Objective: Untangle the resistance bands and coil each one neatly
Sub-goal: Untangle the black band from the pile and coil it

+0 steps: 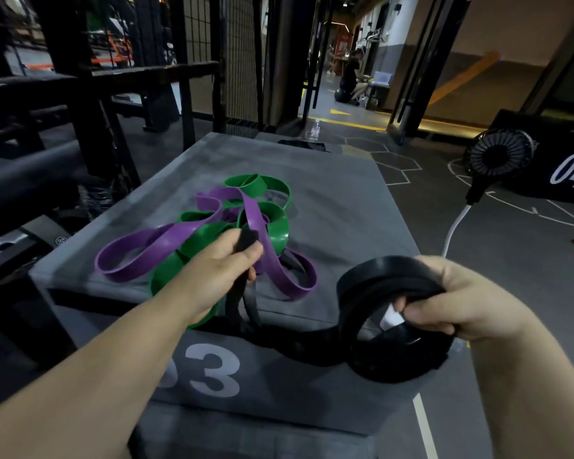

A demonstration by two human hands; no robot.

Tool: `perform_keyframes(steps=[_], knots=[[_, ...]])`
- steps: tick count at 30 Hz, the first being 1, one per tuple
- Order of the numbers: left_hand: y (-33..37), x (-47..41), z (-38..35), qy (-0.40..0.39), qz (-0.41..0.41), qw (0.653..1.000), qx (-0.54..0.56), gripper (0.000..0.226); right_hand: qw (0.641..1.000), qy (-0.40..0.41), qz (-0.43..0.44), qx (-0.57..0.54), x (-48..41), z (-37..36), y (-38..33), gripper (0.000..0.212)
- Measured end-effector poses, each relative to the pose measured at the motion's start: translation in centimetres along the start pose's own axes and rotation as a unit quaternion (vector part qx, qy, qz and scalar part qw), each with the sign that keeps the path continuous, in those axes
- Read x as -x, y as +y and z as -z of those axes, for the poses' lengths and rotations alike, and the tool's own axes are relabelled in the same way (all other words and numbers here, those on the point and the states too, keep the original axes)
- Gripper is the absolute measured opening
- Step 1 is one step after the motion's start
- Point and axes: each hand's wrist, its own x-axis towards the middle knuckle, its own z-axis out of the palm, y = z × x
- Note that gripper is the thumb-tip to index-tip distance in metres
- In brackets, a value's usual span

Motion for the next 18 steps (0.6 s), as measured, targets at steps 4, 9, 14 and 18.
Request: perform_keyframes(steps=[4,9,14,18], knots=[[-0.3,0.6,-0.7,-0.112,-0.019,0.988,-0.103,0.030,0.991,-0.067,-0.051,0.108,-1.3,-2.7,-0.5,0.015],[-0.7,1.0,-2.0,-0.172,0.031,0.985,-0.015,0.027,0.980,-0.105,-0.075,0.150,-2.3,-5.5,-1.0,0.022],[0.0,1.8,-2.9,-0.185,0.026,0.982,0.014,0.034,0.959,-0.116,-0.094,0.242,-3.1,-7.3,-1.5,0.035],[0.1,2.3,-3.4,-0.188,0.008,0.982,0.005,0.035,0.933,-0.055,-0.042,0.354,-3.8,-8.5,-0.7,0.031]])
